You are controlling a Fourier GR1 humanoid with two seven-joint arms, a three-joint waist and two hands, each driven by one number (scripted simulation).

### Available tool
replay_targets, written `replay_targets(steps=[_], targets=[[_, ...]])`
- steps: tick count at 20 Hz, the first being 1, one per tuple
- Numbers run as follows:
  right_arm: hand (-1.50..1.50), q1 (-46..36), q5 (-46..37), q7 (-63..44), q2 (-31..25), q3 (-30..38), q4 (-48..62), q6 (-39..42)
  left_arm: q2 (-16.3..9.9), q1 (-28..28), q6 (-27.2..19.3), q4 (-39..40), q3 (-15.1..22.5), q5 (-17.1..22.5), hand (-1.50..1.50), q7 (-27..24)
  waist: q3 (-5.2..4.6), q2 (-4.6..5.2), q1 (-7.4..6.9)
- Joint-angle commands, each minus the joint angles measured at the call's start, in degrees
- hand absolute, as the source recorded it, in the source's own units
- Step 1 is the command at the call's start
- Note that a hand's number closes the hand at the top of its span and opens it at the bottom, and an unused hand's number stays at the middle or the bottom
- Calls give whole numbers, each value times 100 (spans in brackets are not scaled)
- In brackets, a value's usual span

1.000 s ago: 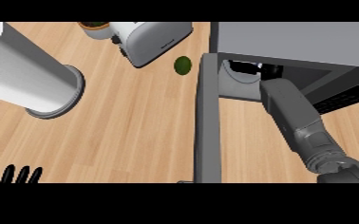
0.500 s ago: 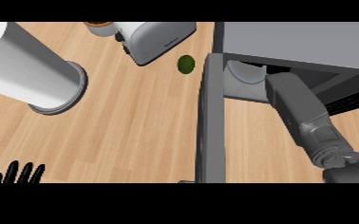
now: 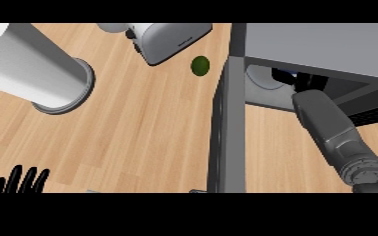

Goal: Pick up the milk, place it into the microwave and close the microwave

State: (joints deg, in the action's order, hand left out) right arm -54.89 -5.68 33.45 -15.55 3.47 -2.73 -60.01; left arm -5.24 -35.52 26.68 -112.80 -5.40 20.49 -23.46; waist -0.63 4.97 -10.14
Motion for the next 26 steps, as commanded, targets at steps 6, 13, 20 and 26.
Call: replay_targets(steps=[6, 13, 20, 26], targets=[[-150, -375, -732, -293, 408, -701, 124, 364, -91, 241, 2, 130, -40, -12, -150, 82, 103, -44, -121], [-150, -482, -801, -267, 649, -769, 212, 922, 23, 335, -83, 233, 14, -131, -150, 21, 105, -53, -55], [-150, -529, -562, -176, 935, -529, 24, 1541, 6, 424, -78, 281, -24, -202, -150, -50, 105, -109, 88], [-150, -305, -94, 442, 918, -40, -428, 2205, -25, 146, 47, 143, -80, -135, -150, -149, 112, -191, 227]])
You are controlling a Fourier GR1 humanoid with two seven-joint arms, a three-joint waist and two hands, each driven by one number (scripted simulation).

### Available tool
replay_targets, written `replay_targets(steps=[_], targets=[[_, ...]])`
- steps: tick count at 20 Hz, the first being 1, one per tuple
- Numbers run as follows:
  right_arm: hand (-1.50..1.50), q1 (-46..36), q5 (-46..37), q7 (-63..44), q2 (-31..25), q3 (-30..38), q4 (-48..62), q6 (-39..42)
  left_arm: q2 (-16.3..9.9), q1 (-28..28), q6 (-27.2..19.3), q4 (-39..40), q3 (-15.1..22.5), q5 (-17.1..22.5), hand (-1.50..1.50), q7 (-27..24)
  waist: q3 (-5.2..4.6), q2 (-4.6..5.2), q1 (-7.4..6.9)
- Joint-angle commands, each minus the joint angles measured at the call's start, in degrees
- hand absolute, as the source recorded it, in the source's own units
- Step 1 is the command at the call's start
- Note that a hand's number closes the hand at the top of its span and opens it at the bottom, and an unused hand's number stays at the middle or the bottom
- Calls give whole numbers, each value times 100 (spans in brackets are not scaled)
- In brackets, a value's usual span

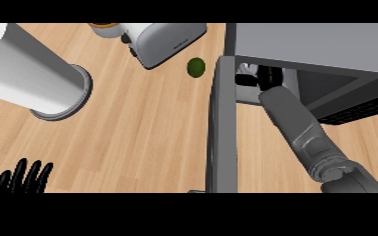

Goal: Pick up the milk, place it into the microwave and close the microwave

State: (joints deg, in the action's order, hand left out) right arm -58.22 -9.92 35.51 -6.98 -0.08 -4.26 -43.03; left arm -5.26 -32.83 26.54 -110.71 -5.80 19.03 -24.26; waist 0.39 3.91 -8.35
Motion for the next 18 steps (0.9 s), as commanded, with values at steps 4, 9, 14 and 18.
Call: replay_targets(steps=[4, 9, 14, 18], targets=[[-150, 372, 673, 763, 243, 657, -467, 1063, -64, -77, 69, -46, -86, 70, -150, -10, 12, -100, 207], [-150, 734, 971, 1194, 334, 951, -432, 1810, 70, -308, 117, -95, -10, 16, -150, -153, -8, -190, 316], [-150, 1190, 1051, 1806, 234, 1065, -369, 2318, 137, -526, 111, -208, 113, -89, -150, -40, -17, -245, 454], [-150, 1529, 1108, 2340, 524, 1141, -428, 2361, 208, -633, 69, -259, 108, -181, -150, -61, -21, -282, 543]])
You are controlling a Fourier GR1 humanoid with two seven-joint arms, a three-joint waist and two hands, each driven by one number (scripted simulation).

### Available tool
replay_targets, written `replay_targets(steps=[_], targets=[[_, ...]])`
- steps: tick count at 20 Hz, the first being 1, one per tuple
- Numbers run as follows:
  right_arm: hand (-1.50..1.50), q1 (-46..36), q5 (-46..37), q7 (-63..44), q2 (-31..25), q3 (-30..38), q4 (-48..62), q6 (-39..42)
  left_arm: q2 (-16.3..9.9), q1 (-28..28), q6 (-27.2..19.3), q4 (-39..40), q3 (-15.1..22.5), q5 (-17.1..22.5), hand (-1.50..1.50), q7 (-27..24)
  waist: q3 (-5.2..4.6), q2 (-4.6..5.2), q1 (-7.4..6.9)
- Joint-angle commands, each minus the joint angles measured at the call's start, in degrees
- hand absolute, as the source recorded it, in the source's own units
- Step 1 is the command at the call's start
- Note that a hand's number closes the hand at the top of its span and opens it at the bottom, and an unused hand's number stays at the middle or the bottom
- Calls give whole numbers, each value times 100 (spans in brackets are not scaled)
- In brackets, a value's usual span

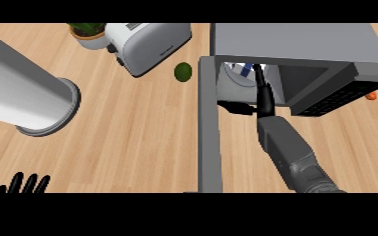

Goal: Pick up the milk, place it into the microwave and close the microwave

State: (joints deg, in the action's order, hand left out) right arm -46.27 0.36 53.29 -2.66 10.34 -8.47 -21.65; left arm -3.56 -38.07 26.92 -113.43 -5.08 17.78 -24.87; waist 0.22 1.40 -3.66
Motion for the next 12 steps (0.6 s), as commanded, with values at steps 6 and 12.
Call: replay_targets(steps=[6, 12], targets=[[-150, 790, 103, 879, 210, 73, -152, 809, -45, -286, 226, -39, -136, 5, -150, -19, -13, -96, 200], [-150, 1437, -69, 797, 37, -280, -583, 1636, 161, 88, -145, -286, 383, -512, -150, 603, -19, -142, 346]])
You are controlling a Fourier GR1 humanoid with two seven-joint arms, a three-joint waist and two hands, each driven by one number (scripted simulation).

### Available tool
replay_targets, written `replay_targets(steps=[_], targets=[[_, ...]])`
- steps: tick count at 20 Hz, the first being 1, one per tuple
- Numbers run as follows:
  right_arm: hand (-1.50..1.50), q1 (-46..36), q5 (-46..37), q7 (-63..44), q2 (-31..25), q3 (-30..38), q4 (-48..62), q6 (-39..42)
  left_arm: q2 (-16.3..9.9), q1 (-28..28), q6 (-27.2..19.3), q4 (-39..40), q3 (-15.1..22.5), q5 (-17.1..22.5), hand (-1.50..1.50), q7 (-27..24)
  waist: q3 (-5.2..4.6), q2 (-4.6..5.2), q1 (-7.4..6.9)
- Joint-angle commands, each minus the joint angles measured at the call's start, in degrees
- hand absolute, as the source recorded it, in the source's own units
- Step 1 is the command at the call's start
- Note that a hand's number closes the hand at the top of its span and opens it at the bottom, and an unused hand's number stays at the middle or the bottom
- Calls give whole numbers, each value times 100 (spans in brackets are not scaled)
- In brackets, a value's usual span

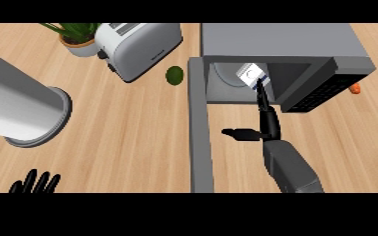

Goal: Pick up the milk, place it into the microwave and close the microwave

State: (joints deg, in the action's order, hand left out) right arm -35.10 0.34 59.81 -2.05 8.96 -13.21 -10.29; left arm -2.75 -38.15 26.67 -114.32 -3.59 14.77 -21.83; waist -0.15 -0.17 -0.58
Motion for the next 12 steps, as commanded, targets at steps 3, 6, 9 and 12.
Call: replay_targets(steps=[3, 6, 9, 12], targets=[[-150, 1000, -59, 317, -122, -236, -564, 532, 37, -163, 136, -34, 228, -421, -150, -36, 13, -8, 78], [-150, 1324, 54, 126, -435, -203, -992, 713, 96, -175, 114, -106, 350, -374, -150, 184, 13, -4, 71], [-150, 1796, 204, -116, -471, -255, -1753, 859, 106, 172, 235, 399, 457, -486, -150, 55, 7, -16, 132], [150, 2220, 260, 21, -740, -258, -2117, 1054, -73, 422, 424, 342, 722, -649, -150, 300, 7, -17, 166]])
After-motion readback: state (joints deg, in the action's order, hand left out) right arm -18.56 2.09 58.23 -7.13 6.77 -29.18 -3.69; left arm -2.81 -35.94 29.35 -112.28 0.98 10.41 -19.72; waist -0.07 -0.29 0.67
